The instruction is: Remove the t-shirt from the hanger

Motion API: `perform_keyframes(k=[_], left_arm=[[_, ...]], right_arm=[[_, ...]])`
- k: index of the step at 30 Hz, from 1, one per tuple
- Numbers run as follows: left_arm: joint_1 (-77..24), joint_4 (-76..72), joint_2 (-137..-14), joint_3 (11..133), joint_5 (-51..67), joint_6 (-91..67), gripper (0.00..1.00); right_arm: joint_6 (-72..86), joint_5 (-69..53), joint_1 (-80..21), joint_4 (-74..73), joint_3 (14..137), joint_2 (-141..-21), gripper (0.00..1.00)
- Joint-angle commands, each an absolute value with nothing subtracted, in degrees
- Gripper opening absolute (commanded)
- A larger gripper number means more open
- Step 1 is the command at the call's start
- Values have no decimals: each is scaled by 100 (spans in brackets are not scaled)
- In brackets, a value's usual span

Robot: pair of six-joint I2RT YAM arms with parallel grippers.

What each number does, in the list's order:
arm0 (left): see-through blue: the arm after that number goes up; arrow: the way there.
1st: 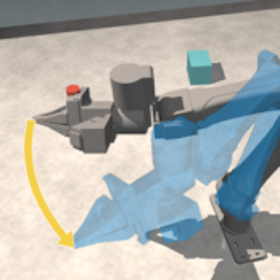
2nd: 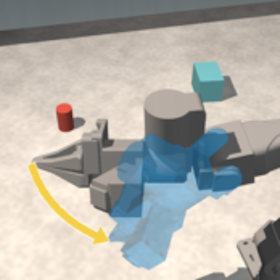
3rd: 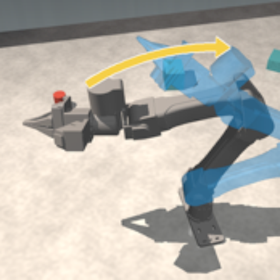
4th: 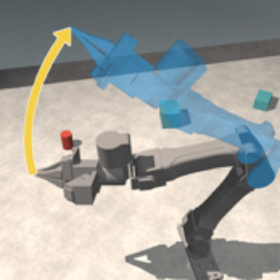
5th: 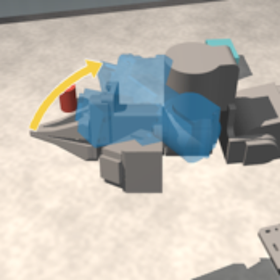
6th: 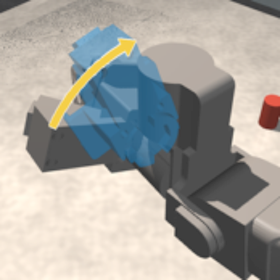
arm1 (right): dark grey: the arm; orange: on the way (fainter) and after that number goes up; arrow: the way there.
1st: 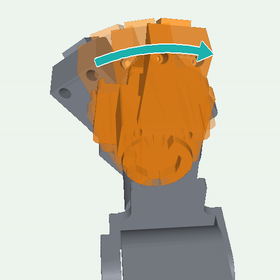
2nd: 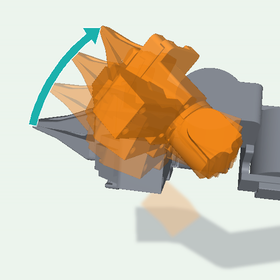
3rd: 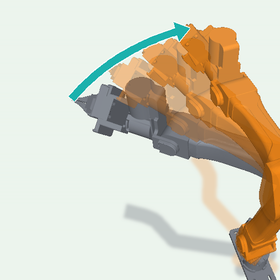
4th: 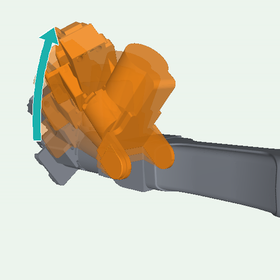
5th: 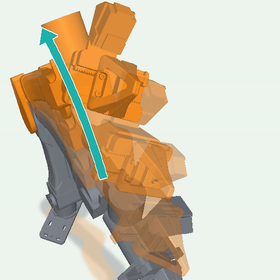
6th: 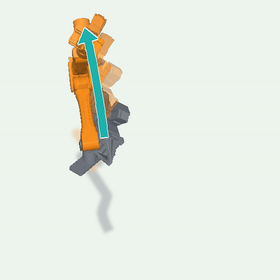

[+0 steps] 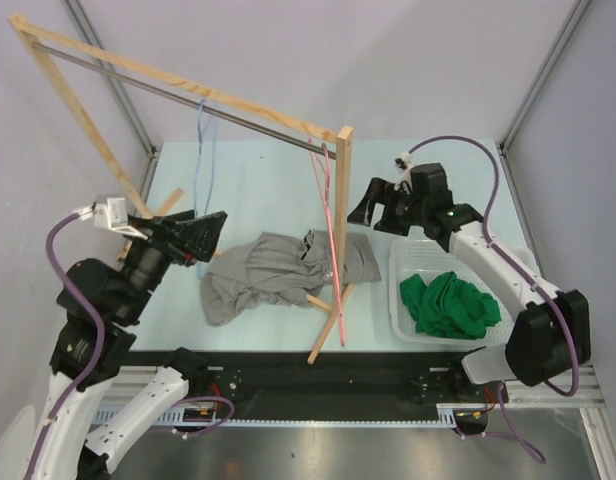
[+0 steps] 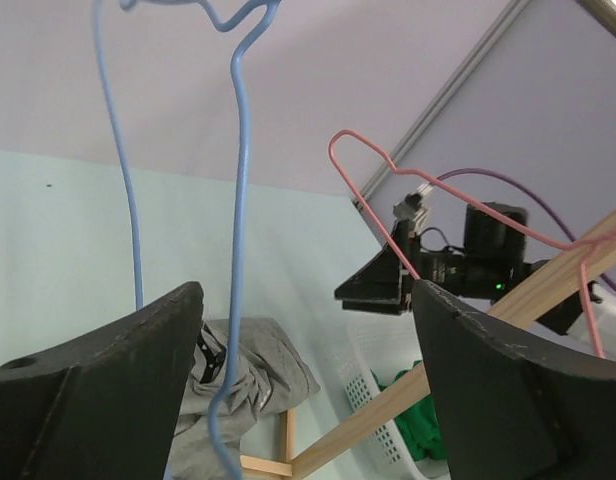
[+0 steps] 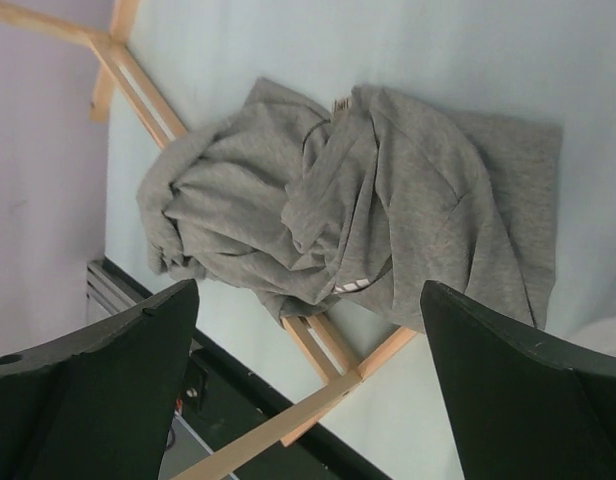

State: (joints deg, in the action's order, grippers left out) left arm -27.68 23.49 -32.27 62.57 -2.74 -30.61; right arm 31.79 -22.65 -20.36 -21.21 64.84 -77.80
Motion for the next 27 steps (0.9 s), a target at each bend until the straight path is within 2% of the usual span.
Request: perform_keyframes(k=[1, 9, 18, 22, 25, 26, 27], left_arm=[[-2760, 2855, -2699, 6153, -851, -2821, 92], [-2760, 4032, -1075, 5354, -2828, -3550, 90], [-2760, 4324, -843, 4948, -2786, -3674, 89], [-2760, 4175, -1002, 4904, -2620, -3674, 89], [-2760, 4087, -1046, 4843, -2497, -3735, 89], [-2751, 4070, -1046, 4817, -2479, -3735, 89], [-2751, 4069, -1055, 4808, -2461, -3753, 89]], right_arm=[[2656, -1873, -2495, -1969, 6740, -8252, 100], [2338, -1495, -3207, -2144, 7242, -9632, 100], [2425, -1336, -3840, -1759, 6970, -10459, 99], [2645, -1213, -4016, -1425, 6847, -10617, 95], [2847, -1134, -4034, -1249, 6741, -10705, 84], [2891, -1082, -4034, -1231, 6724, -10705, 73], [2979, -1064, -4025, -1230, 6698, -10688, 65]])
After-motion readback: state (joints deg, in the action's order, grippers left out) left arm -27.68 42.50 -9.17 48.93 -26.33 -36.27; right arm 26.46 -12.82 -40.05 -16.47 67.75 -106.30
